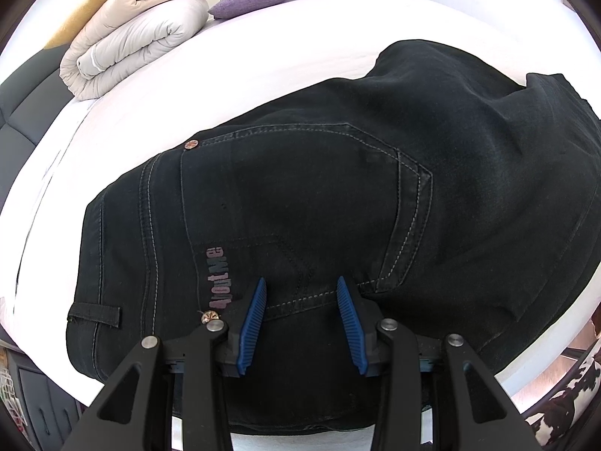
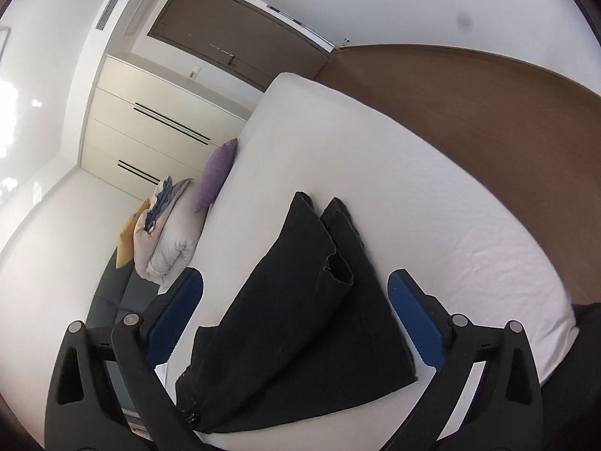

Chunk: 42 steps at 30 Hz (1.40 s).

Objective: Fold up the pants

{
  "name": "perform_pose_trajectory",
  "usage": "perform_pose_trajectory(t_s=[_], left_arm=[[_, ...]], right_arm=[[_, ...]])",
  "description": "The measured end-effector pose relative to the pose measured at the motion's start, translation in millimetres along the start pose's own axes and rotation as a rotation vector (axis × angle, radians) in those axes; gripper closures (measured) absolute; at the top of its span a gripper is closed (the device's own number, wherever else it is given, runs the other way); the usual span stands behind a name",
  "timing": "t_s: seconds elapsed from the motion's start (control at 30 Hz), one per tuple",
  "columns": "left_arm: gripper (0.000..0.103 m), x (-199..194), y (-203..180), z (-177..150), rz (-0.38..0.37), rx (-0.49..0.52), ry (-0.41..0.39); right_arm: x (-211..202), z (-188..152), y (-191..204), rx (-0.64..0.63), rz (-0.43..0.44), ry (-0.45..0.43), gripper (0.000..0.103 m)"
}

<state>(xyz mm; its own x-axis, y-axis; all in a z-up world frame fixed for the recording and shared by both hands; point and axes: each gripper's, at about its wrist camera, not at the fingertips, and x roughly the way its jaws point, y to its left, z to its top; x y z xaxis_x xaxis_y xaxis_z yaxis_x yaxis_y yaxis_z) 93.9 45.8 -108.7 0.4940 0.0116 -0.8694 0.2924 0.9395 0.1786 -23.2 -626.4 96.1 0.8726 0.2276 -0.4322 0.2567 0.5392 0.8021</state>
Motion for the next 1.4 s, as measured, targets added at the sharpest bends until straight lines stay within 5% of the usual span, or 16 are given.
perform_pose_trajectory(t_s=[0.1, 0.17, 0.37, 0.53, 0.77, 0.9, 0.97, 1.4], left_arm=[[0.06, 0.6, -1.8, 1.8, 0.002, 0.001, 0.001], [0.06, 0.6, -2.4, 2.4, 0.002, 0.0, 0.0], [0.06, 0.6, -4.2, 1.3, 0.001, -0.002, -0.007], [0.06, 0.4, -4.9, 1.3, 0.001, -0.005, -0.01], [0.06, 0.8, -1.2, -3.6, -0.005, -0.009, -0.024], [0.06, -0.5, 0.0, -6.7, -0.007, -0.011, -0.031], [0.06, -0.3, 1.6, -9.5, -0.008, -0.011, -0.034], [0.06, -1.6, 3.1, -7.7, -0.012, -0.006, -0.031]], right_arm=[[7.2, -12.8, -2.7, -0.03, -0.044, 0.07, 0.006], [17.2, -19.9, -1.7, -0.014, -0.02, 0.135, 0.019], [41.3, -27.6, 0.2, 0.016, -0.074, 0.181, 0.039], [78.8, -37.6, -15.2, 0.119, -0.17, 0.225, 0.039], [110.4, -27.6, -16.1, 0.188, -0.135, 0.17, 0.042], [131.8, -29.5, -28.5, 0.239, -0.137, 0.172, 0.089], [138.7, -33.0, -33.0, 0.231, -0.158, 0.171, 0.099], [81.2, -71.9, -54.3, 0.23, -0.175, 0.083, 0.103]])
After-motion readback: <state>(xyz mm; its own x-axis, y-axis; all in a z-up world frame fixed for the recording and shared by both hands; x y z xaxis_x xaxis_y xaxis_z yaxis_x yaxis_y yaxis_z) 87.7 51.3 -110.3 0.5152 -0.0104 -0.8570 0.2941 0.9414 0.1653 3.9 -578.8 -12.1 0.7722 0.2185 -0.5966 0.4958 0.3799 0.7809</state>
